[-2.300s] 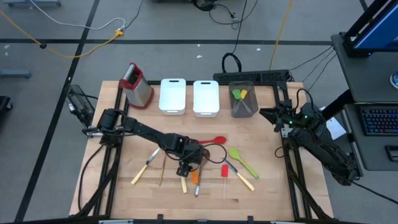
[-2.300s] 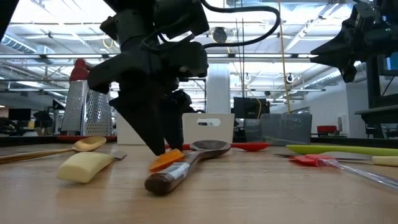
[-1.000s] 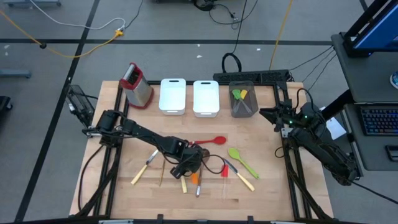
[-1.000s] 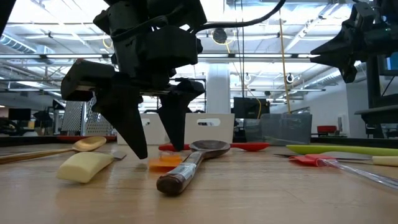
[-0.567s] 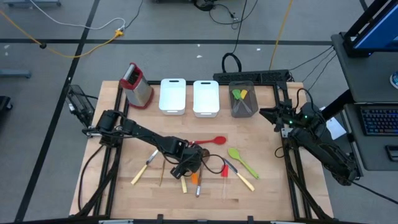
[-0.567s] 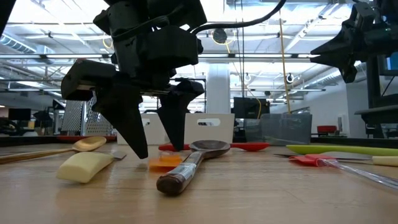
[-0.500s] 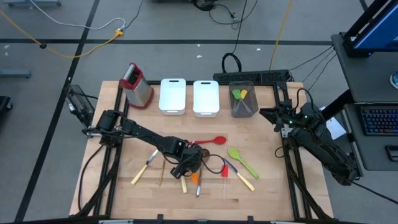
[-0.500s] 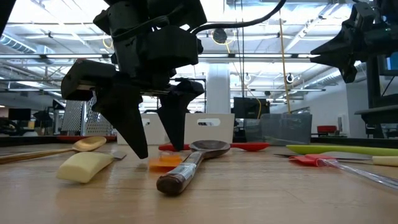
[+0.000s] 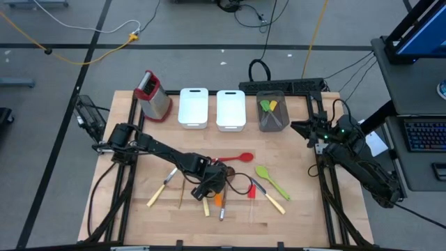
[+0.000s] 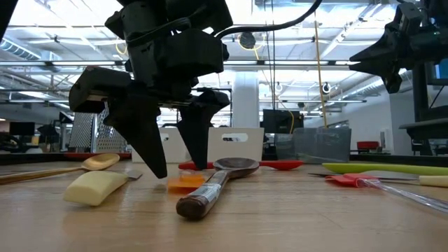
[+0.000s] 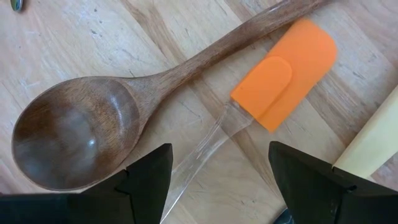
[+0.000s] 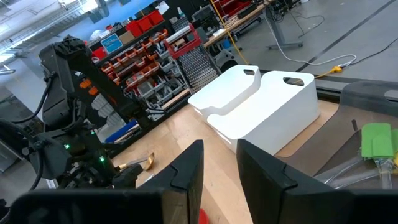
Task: Pick & Place Kitchen Items
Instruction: Put the orange silicone spatula into the black bin
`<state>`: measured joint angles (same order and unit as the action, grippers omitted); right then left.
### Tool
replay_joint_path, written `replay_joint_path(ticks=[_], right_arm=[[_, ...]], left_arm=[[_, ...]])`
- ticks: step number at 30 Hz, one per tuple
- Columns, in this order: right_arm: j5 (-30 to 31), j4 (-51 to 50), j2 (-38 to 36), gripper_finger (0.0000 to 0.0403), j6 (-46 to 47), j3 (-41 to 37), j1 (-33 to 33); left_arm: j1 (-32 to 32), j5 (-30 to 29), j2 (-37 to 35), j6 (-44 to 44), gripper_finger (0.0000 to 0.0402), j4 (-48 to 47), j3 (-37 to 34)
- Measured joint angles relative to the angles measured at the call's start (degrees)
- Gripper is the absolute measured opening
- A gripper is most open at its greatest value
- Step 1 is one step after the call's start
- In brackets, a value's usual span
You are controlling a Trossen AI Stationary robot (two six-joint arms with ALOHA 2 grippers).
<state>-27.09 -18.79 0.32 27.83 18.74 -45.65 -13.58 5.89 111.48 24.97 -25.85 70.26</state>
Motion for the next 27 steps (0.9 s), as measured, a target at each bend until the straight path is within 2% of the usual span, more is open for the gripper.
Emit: replay_joint_path(ticks=[27], right_arm=[[0.02,0.0,0.0,0.0089,-0.07,0.0,-0.02]], left_arm=[[-0.23,-0.02,0.0,0.83,0.0273,2.11,0.02]])
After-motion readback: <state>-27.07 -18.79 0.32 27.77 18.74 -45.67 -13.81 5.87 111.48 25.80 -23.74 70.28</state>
